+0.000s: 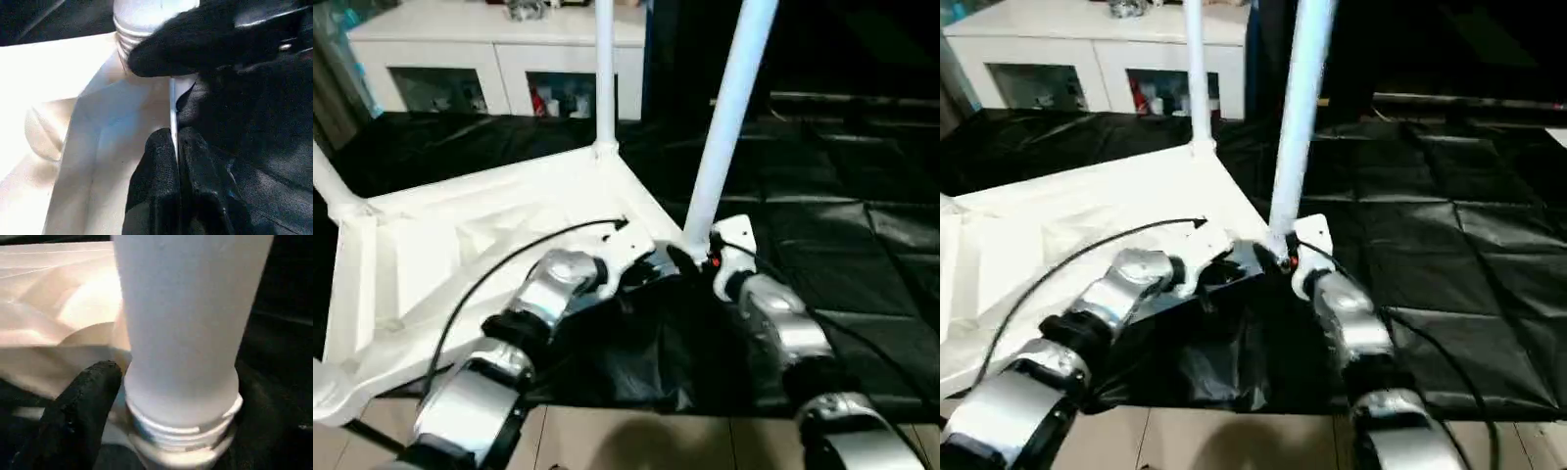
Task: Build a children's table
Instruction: Rotate leg to tighten
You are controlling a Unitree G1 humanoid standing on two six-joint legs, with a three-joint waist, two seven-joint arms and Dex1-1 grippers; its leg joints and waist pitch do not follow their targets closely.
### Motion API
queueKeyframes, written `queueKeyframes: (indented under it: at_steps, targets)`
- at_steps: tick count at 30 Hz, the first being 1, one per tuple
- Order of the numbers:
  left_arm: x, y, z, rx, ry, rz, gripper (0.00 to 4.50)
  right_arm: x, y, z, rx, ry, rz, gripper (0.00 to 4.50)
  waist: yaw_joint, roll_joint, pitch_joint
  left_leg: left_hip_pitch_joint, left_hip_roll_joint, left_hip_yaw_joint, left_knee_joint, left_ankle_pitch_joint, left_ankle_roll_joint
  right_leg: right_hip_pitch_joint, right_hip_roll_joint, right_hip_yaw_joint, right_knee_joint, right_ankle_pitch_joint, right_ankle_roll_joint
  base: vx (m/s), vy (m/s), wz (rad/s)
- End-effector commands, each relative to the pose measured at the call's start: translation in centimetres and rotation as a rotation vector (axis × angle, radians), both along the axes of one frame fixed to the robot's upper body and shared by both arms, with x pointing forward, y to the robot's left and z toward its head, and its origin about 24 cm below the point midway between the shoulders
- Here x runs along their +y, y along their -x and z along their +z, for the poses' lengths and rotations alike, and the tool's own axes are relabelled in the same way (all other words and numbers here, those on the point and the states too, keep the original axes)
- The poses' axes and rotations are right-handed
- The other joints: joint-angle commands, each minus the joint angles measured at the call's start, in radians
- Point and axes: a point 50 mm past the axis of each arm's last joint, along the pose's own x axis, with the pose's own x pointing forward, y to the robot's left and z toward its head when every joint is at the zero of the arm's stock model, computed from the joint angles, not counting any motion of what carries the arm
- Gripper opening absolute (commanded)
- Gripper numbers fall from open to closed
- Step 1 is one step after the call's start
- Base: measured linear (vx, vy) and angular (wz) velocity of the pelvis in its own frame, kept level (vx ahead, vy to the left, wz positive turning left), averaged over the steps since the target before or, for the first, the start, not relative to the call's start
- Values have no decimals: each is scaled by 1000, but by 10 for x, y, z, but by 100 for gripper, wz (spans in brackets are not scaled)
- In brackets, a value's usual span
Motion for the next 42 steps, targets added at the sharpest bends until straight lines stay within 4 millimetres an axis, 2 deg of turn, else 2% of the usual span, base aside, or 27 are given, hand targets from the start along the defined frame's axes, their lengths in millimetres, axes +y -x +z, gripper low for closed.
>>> queueKeyframes:
  at_steps: [1,2,4,5,6,9,10,11,15,16,17,19,21,23,26,27,28,29,30,31,33,34,35,36,38,40,42]
  targets:
    - [-2,9,-2,19,48,-114,0,20,6,17,-68,-22,261,394,6,-21,-46,8,66,-38,-77,-316,61,33,-91,63,-98,-463,-136,0,0,0]
    - [1,11,-2,20,46,-148,0,15,8,18,-66,-13,302,394,12,-18,-47,8,67,-37,-75,-296,69,32,-91,64,-95,-456,-139,0,0,0]
    - [12,16,-1,38,43,-238,0,-2,17,21,-44,31,434,394,21,-32,-48,3,68,-33,-74,-259,86,40,-88,62,-89,-444,-137,0,0,0]
    - [13,17,0,45,49,-250,0,-4,18,21,-39,43,452,394,27,-25,-50,0,73,-32,-74,-226,96,40,-89,64,-82,-411,-141,0,0,0]
    - [14,17,0,47,52,-256,0,-6,18,21,-37,48,461,394,33,-24,-51,3,76,-30,-73,-209,97,34,-89,63,-78,-384,-155,0,0,0]
    - [27,21,2,89,45,-314,0,-16,22,21,-8,90,537,394,40,-28,-58,3,81,-28,-71,-160,94,35,-88,62,-62,-280,-196,0,0,0]
    - [30,21,3,93,43,-325,0,-17,22,22,2,90,557,394,43,-25,-58,3,81,-28,-70,-154,96,35,-88,62,-57,-260,-204,0,0,0]
    - [34,22,4,100,37,-339,0,-18,23,22,12,93,578,394,45,-26,-59,-1,81,-29,-69,-136,102,39,-88,61,-51,-222,-215,0,0,0]
    - [42,23,6,110,35,-358,0,-19,23,25,30,92,611,394,50,-27,-69,-5,80,-27,-59,-74,126,40,-89,62,-30,-83,-251,0,0,0]
    - [43,23,6,111,34,-359,0,-19,23,25,32,93,618,368,50,-26,-67,-8,80,-27,-59,-70,131,39,-89,61,-29,-75,-254,0,0,0]
    - [43,23,6,111,34,-359,0,-19,23,25,32,93,618,368,50,-28,-66,-9,78,-26,-57,-71,135,37,-88,61,-30,-76,-255,0,0,0]
    - [44,22,7,111,34,-355,0,-17,22,26,34,86,626,348,51,-27,-59,-10,76,-25,-58,-127,117,35,-91,61,-42,-169,-235,0,0,0]
    - [44,22,8,110,37,-351,0,-16,21,26,35,75,629,326,52,-24,-55,-7,78,-28,-62,-170,84,33,-92,62,-52,-267,-207,0,0,0]
    - [43,21,8,111,38,-350,0,-16,22,25,38,72,633,320,50,-24,-54,-6,80,-29,-65,-180,70,32,-89,62,-54,-286,-198,0,0,0]
    - [42,21,7,111,44,-345,0,-16,25,23,48,67,638,292,49,-19,-58,-5,80,-30,-63,-166,66,33,-88,64,-46,-232,-209,0,0,0]
    - [42,21,7,108,46,-336,0,-17,26,22,49,64,633,281,49,-20,-59,-6,79,-29,-62,-159,70,35,-88,64,-44,-208,-216,0,0,0]
    - [41,20,6,105,48,-325,0,-17,27,21,49,61,626,281,49,-15,-59,-6,79,-29,-62,-157,71,35,-88,64,-43,-198,-220,0,0,0]
    - [40,19,6,97,51,-307,0,-18,27,20,48,56,611,281,48,-19,-59,-7,78,-28,-61,-155,74,36,-88,63,-44,-187,-224,0,0,0]
    - [39,15,6,82,52,-256,0,-18,26,18,49,52,564,277,49,-14,-59,-6,78,-29,-60,-157,74,35,-88,63,-45,-189,-226,0,0,0]
    - [37,13,5,72,45,-221,0,-18,24,15,49,58,519,276,48,-16,-58,-6,77,-27,-60,-162,74,34,-87,63,-48,-197,-224,0,0,0]
    - [35,9,4,61,35,-170,0,-18,22,12,51,66,449,275,43,-17,-55,-1,75,-31,-65,-208,48,34,-88,62,-58,-287,-202,0,0,0]
    - [30,4,3,52,40,-99,0,-18,16,6,60,65,329,275,41,-16,-55,-1,75,-31,-65,-210,41,34,-89,63,-60,-303,-197,0,0,0]
    - [28,2,3,50,46,-71,0,-17,15,4,65,64,281,275,37,-16,-51,4,72,-30,-67,-228,30,28,-88,64,-69,-346,-185,0,0,0]
    - [23,-1,3,42,55,-29,0,-15,12,0,76,52,205,275,33,-19,-52,5,70,-34,-68,-240,20,30,-89,63,-72,-383,-174,0,0,0]
    - [17,-4,2,33,58,15,0,-13,10,-5,87,43,122,275,29,-21,-50,6,71,-34,-70,-244,21,28,-88,65,-75,-393,-166,0,0,0]
    - [0,-10,3,13,72,122,0,0,4,-15,138,-19,-84,274,25,-21,-52,7,69,-35,-69,-243,18,26,-89,65,-75,-401,-165,0,0,0]
    - [-11,-12,5,1,84,159,0,14,0,-18,168,-54,-162,274,19,-21,-54,3,68,-38,-71,-231,13,29,-90,64,-73,-391,-167,0,0,0]
